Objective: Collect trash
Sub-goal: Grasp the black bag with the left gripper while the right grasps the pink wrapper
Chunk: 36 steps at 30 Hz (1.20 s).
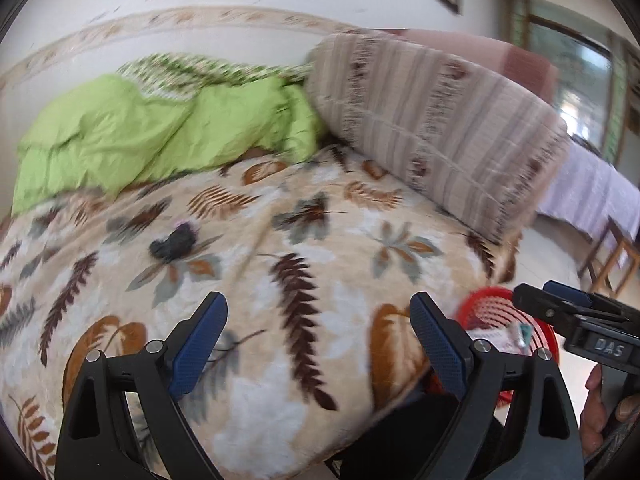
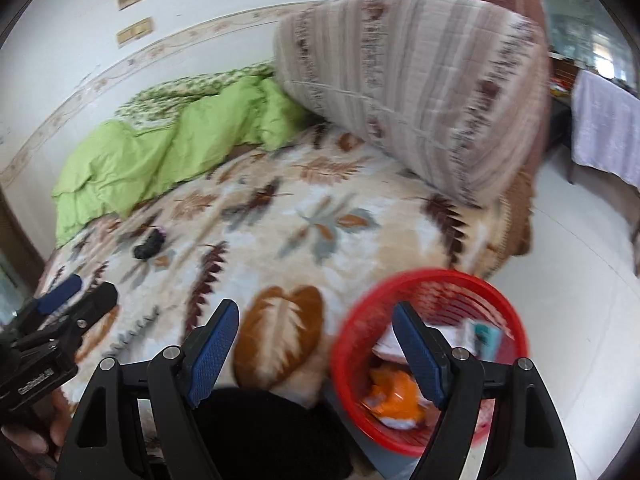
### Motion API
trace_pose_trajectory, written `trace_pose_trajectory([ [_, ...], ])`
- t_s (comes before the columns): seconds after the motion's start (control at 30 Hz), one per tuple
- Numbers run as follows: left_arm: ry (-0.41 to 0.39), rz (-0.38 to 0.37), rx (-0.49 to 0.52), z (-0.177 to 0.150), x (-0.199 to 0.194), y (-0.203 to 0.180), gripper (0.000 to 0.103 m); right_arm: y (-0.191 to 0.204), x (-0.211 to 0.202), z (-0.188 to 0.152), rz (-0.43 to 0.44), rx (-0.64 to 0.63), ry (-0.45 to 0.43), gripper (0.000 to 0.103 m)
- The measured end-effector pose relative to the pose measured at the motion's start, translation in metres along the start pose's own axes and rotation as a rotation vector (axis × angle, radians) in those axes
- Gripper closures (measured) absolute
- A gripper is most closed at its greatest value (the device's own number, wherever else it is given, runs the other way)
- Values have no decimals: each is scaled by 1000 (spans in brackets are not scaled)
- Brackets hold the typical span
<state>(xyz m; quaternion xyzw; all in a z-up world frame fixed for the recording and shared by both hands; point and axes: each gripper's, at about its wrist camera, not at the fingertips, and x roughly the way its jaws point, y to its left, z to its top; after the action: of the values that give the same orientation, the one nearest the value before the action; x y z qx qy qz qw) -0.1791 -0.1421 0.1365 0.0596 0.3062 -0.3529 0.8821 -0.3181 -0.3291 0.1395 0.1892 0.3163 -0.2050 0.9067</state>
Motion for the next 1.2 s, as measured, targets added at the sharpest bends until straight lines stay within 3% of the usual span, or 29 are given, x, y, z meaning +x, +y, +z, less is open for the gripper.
trace_pose_trajectory([
  [0.3,75,222,-292,24,68,167,12,107,125,62,324,-103,117,21],
  [0.43,90,247,-393,14,85,211,16,162,194,84,400,-134,192,23],
  [0.53,128,228,-431,7,96,226,28,194,248,97,419,-142,253,32],
  [0.63,133,228,-429,9,102,235,29,223,304,107,388,-144,322,43],
  [0.83,165,207,-481,4,110,253,29,261,376,108,338,-171,416,60],
  [0.87,167,202,-483,4,110,253,29,264,385,105,340,-169,438,70],
  [0.97,171,193,-481,3,110,253,29,266,392,97,343,-173,446,78],
  [1.2,173,163,-552,-2,109,262,29,243,337,67,454,-86,454,81],
])
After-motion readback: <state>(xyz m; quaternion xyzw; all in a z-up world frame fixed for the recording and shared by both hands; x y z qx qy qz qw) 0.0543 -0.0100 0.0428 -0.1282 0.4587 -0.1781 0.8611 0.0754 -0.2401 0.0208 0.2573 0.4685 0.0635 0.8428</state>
